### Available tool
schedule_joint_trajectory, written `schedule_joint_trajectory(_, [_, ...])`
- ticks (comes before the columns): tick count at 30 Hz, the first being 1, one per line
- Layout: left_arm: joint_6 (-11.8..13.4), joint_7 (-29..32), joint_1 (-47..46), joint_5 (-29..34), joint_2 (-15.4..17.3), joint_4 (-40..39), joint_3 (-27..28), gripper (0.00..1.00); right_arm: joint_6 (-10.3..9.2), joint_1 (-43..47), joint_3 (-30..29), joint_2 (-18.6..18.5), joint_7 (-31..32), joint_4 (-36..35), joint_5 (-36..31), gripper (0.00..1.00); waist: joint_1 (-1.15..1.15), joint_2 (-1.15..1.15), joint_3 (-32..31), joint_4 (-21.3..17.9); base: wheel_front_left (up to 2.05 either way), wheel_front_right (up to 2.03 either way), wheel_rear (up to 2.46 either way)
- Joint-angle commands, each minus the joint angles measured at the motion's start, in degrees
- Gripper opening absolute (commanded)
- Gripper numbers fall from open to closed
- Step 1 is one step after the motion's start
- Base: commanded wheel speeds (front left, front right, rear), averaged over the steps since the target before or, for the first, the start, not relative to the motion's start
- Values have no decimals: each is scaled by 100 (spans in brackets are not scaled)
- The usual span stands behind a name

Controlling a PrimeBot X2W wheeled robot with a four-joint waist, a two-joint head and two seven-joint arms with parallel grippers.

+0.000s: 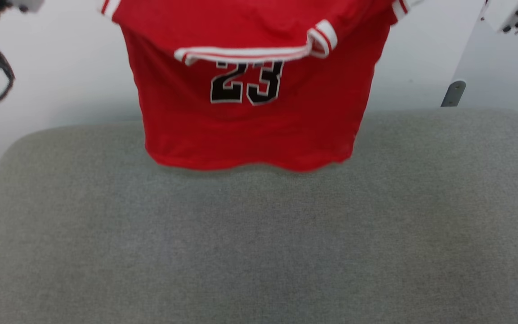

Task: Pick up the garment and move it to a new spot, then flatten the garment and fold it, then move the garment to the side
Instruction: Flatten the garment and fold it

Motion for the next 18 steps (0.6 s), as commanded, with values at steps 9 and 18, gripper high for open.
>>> schedule_joint_trajectory(9, [-33,-303,-746,-289,-83,457,-450,0,0,-629,163,-49,-209,381,176,0,0,0,698,109,0,0,0])
schedule_joint_trajectory(18, [-18,-904,-1640,-236,-192,807,-573,0,0,-1677,114,-79,-608,733,-331,0,0,0,2430,147,0,0,0])
